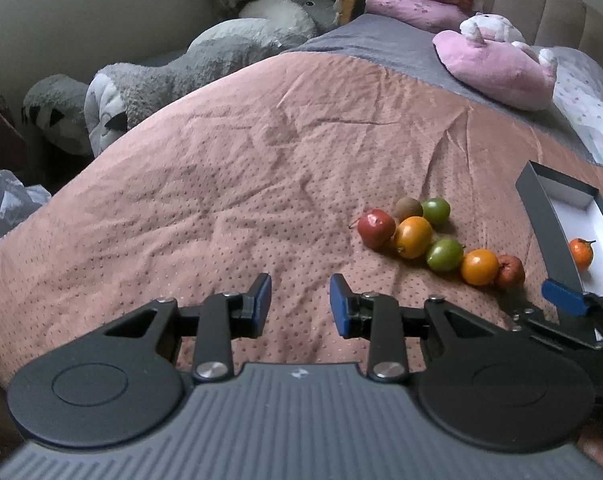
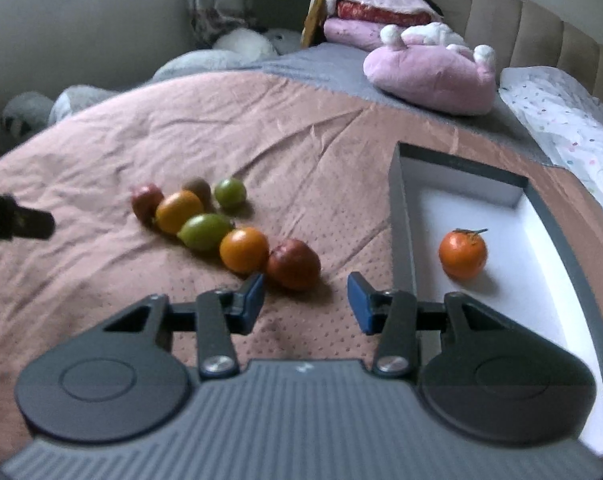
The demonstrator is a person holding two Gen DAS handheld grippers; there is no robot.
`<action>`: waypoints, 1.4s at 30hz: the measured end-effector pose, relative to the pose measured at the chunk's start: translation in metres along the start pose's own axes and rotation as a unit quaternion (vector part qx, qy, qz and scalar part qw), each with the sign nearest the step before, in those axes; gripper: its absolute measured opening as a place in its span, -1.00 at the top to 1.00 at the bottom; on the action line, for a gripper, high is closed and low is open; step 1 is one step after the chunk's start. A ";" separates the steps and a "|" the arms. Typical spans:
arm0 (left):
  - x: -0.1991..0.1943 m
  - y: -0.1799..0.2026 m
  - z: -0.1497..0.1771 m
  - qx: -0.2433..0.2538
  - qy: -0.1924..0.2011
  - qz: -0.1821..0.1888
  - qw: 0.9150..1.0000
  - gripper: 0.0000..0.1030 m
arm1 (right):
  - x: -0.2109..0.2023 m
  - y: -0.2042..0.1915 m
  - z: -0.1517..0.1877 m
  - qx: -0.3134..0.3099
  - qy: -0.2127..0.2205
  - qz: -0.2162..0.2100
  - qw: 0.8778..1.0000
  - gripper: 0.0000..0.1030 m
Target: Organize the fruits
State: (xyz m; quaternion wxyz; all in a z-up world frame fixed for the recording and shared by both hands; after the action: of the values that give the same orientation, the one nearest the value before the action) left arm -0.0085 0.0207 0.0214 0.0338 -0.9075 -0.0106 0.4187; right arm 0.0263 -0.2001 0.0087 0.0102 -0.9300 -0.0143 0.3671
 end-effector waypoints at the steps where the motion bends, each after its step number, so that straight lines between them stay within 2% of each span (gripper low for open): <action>1: 0.000 0.000 0.000 -0.001 -0.001 0.000 1.000 0.28 | 0.003 -0.001 0.000 -0.004 -0.003 0.001 1.000 0.07; 6: 0.001 0.000 0.001 0.001 -0.003 -0.001 1.000 0.28 | 0.021 -0.001 -0.007 -0.013 -0.015 0.006 1.000 0.09; 9: 0.002 0.000 0.001 0.003 -0.004 -0.003 1.000 0.28 | 0.027 0.002 -0.012 -0.011 -0.017 -0.002 1.000 0.25; 17: 0.004 0.002 0.002 0.008 -0.005 -0.009 1.000 0.28 | 0.021 0.002 -0.011 -0.004 -0.016 -0.013 1.000 0.27; 22: 0.007 0.001 0.002 0.008 -0.014 -0.013 1.000 0.28 | -0.011 -0.002 -0.003 0.007 0.004 -0.039 0.999 0.27; 27: 0.006 0.002 0.003 0.013 -0.012 -0.019 1.000 0.27 | -0.067 -0.005 0.015 0.010 0.035 -0.071 0.997 0.27; 31: 0.003 0.007 0.004 0.032 -0.003 -0.028 0.999 0.27 | -0.114 0.005 0.032 0.014 0.058 -0.077 0.995 0.28; 34: 0.000 0.016 0.005 0.061 0.000 -0.038 0.997 0.27 | -0.142 0.018 0.045 0.008 0.073 -0.062 0.995 0.28; 37: -0.009 0.030 0.005 0.090 0.015 -0.048 0.995 0.27 | -0.161 0.035 0.054 0.029 0.089 -0.049 0.994 0.28; 42: -0.024 0.067 0.011 0.095 -0.002 -0.013 0.995 0.27 | -0.164 0.061 0.067 0.072 0.112 -0.029 0.991 0.28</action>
State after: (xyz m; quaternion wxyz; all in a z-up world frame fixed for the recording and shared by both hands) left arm -0.0334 -0.0467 0.0279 0.1255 -0.8991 0.0171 0.4190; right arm -0.1385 -0.2658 0.0699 0.0892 -0.9614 -0.0137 0.2600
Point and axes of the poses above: each gripper's, at about its wrist camera, not at the fingertips, and x roughly the way its jaws point, y to its right, z to its underside, the point moved 6 cm from there along x, roughly the way its jaws point, and after that the axes turned 12 degrees about -z, right-handed, at the moved point
